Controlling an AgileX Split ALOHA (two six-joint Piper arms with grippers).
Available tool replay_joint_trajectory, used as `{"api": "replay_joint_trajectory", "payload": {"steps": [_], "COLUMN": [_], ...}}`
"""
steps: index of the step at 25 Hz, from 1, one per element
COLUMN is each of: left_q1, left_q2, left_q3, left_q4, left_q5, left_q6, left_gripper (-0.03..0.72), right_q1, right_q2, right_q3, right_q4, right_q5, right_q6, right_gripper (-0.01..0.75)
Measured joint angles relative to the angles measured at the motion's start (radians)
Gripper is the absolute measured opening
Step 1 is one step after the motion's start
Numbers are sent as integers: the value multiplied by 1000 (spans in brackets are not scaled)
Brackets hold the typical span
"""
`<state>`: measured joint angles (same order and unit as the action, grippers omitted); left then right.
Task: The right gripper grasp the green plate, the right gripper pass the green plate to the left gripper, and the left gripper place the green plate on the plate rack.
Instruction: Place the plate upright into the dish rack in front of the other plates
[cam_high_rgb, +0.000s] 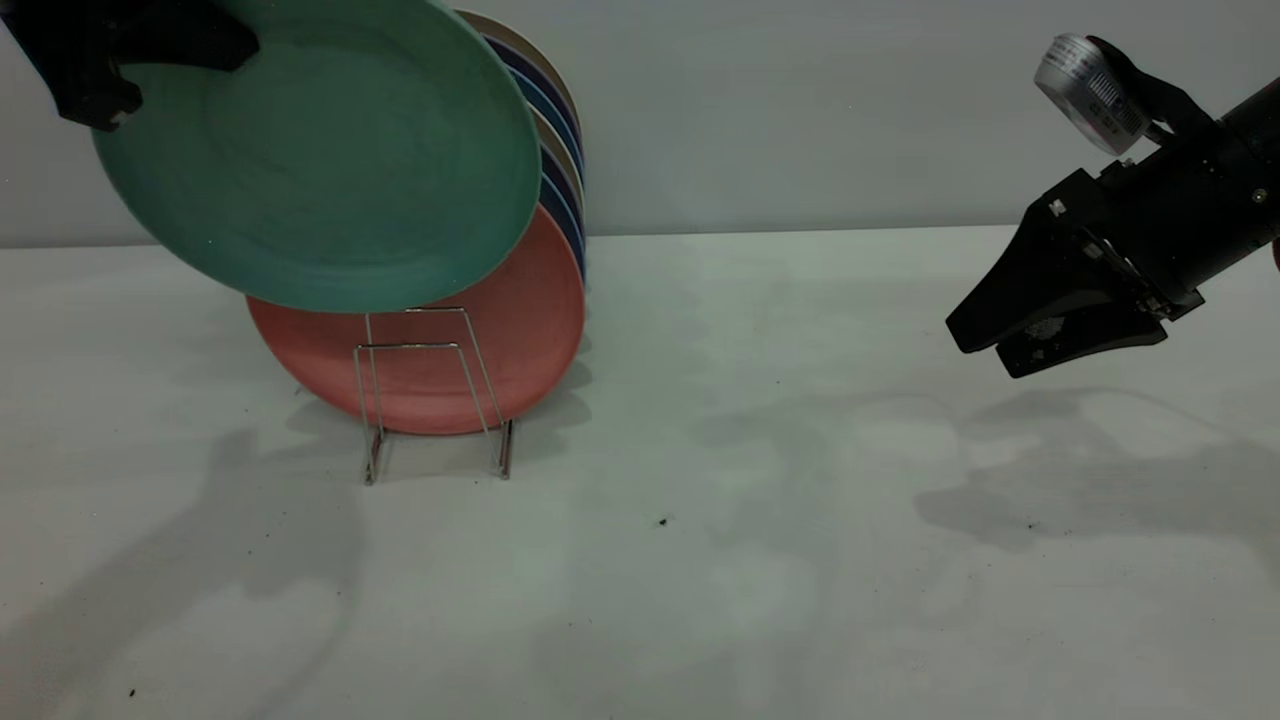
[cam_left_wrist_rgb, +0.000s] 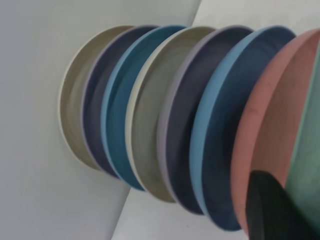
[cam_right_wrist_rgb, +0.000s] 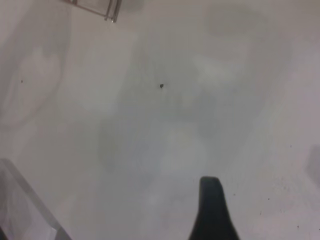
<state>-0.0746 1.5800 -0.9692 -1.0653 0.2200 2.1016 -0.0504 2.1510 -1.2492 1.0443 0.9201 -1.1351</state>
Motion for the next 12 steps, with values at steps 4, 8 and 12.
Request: {"api": "replay_joint_trajectory", "payload": {"steps": [4,8,12], "left_q1": [0,0,0], "left_q2": [17,40,51], "left_q3": [0,0,0], "left_q4": [0,1,1], "left_q5": [-11,-11,-15], "left_q6": [0,0,1], "left_gripper": [95,95,95], "right_q1": [0,0,0], "right_q2": [0,0,0], "right_q3": [0,0,0], "right_q4": [0,-1,-2], "right_q5": [0,-1,-2], "right_q6": [0,0,0], "right_gripper": [563,563,563]}}
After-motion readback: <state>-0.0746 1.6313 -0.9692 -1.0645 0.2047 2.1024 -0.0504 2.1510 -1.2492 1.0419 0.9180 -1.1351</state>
